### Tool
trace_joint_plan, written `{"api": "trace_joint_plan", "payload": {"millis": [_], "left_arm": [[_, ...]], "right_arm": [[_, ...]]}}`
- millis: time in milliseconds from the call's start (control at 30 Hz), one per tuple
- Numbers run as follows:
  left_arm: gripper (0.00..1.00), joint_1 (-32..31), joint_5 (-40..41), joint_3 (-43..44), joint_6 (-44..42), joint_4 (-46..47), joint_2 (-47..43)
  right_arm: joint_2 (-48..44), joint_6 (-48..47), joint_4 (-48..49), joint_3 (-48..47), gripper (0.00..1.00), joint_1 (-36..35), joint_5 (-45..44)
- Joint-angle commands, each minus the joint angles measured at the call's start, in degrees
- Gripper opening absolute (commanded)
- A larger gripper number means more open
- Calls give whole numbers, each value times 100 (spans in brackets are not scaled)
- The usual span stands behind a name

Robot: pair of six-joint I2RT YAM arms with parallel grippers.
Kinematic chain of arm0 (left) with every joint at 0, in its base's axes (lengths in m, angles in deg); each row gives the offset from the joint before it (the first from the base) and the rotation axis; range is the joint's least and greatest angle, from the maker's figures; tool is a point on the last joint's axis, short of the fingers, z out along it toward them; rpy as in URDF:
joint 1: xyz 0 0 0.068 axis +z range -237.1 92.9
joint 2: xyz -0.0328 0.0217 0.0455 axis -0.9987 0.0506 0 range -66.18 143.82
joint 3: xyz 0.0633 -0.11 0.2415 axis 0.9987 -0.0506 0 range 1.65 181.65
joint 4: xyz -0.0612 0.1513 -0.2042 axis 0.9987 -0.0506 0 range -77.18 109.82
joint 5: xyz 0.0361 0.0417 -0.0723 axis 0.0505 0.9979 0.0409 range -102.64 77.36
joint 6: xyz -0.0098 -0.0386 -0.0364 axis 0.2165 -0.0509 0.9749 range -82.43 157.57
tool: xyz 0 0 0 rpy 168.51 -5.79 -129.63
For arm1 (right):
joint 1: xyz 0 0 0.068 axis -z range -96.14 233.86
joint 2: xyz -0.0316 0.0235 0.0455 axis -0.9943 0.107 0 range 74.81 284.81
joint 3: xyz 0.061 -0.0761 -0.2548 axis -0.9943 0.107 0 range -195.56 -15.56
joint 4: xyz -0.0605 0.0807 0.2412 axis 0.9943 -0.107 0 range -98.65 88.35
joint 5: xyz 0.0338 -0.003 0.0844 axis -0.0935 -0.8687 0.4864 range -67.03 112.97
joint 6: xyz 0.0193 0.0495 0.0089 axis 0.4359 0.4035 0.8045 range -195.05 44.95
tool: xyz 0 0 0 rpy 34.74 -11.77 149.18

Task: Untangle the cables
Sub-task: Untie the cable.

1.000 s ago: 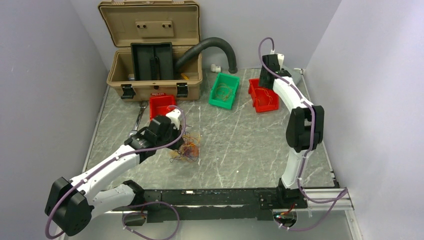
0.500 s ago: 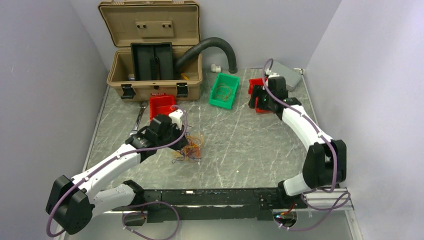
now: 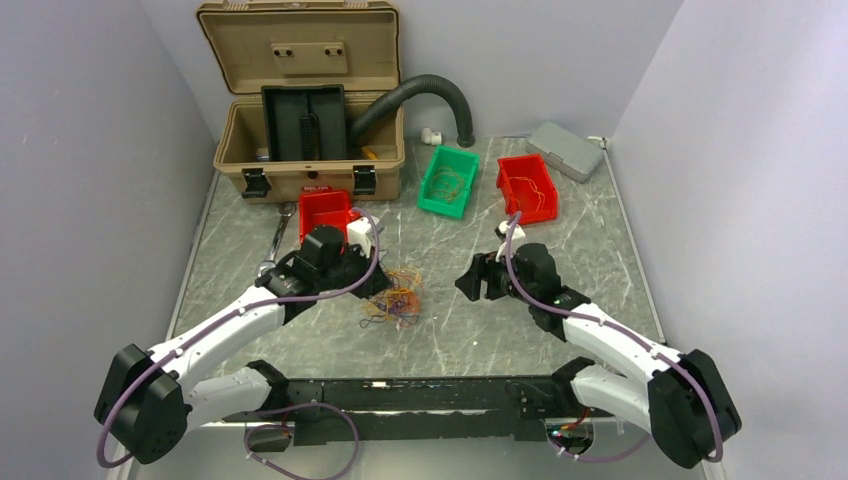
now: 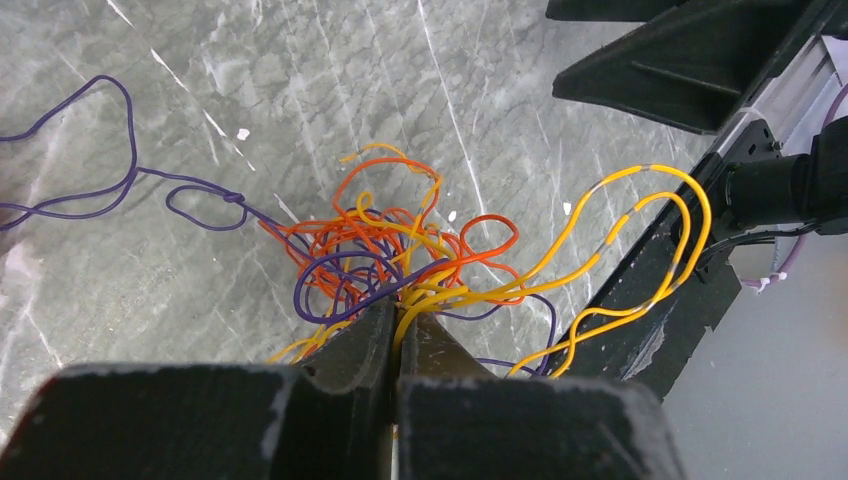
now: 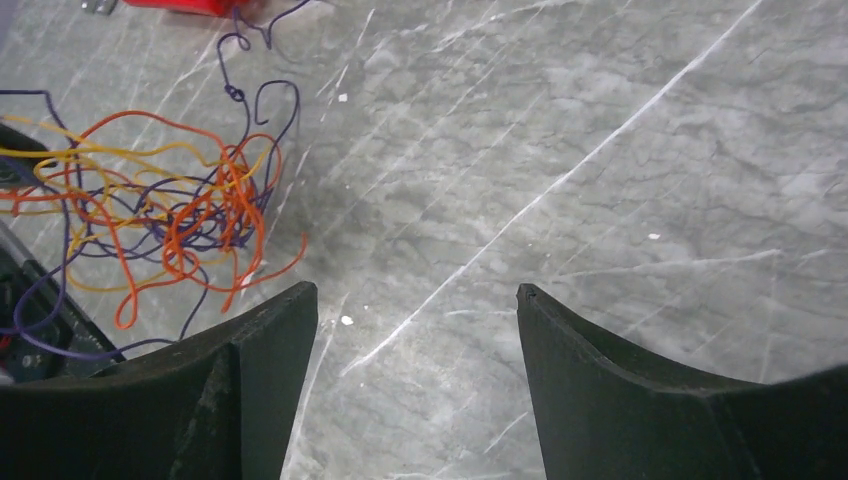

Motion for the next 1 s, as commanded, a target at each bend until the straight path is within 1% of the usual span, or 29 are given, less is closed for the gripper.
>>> {"api": "trace_joint_plan", "payload": {"millis": [0, 300, 467, 600, 733, 867, 967], "left_arm": [[5, -38, -180, -23, 104, 330, 69], [4, -126, 133, -12, 276, 470, 391], [5, -179, 166, -370, 417, 610, 325], [5, -181, 58, -201, 398, 396, 468], [5, -181, -169, 97, 418, 351, 756], [5, -182, -128, 77, 399, 690, 804], [5, -184, -85, 118, 271, 770, 884]], "right_arm": [[-354, 256, 1320, 316, 76, -12, 382], [-269, 439, 2344, 816, 77, -17, 607], [-229, 424, 2387, 851, 78, -12, 777], [-184, 449, 2530, 953, 78, -70, 1069], [110, 97, 2415, 909, 78, -544, 639], [294, 164, 2423, 876, 80, -946, 548], [311, 301, 2569, 984, 80, -1452, 27]]}}
